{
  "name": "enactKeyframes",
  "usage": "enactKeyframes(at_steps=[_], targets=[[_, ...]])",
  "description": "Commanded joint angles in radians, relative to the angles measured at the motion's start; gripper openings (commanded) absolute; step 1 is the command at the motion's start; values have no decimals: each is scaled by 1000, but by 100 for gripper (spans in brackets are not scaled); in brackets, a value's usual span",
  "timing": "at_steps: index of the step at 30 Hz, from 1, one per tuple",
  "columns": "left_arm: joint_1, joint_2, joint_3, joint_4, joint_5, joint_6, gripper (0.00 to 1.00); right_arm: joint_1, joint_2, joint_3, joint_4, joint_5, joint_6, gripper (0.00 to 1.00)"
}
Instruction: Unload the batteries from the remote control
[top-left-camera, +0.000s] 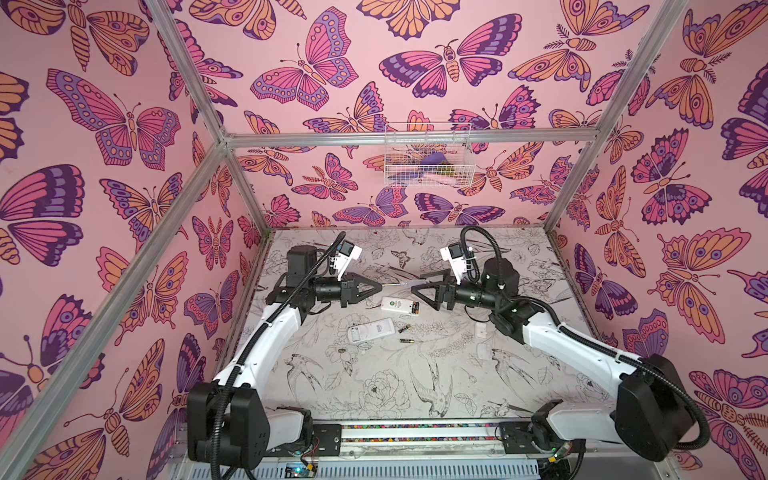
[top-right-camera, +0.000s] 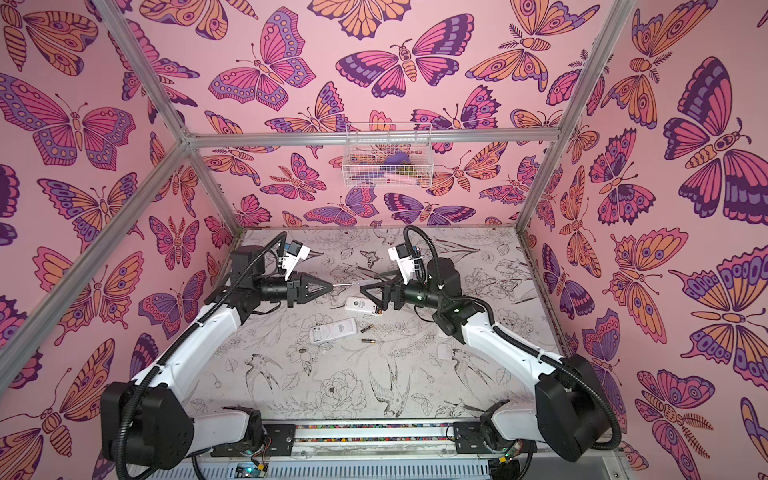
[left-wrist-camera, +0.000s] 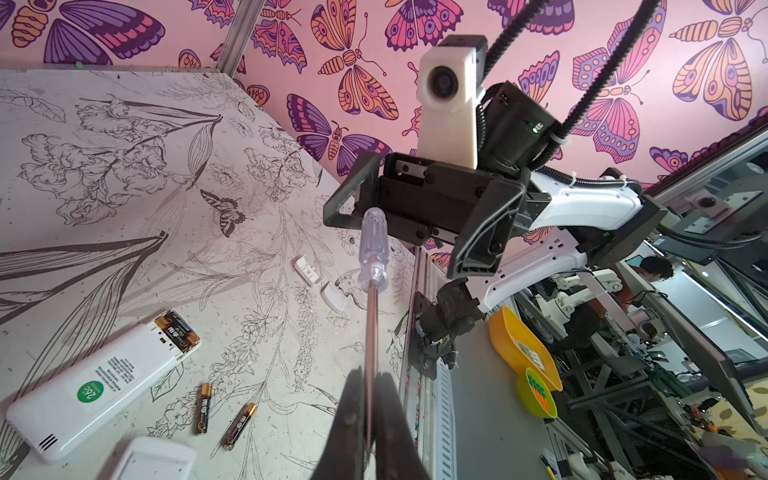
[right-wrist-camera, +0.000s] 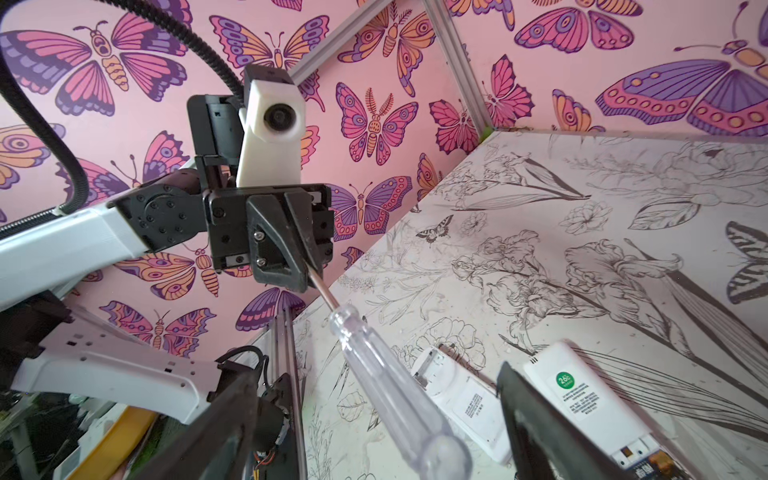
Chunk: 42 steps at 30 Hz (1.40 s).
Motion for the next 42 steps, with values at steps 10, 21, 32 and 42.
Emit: enactKeyframes(at_steps=[10,21,32,42], targets=[[6,-4,-28,63,70,2,0,-2,149,116,192,-290,173,56],[5,-11,-48,79,94,27,0,27,215,142,323,-359,262,49],[2,-10,-46,96,79,14,0,29,254,150,282,-369,251,12],[68,21,74,10,66,99,50,-56,88,130,-192,-287,-70,0]])
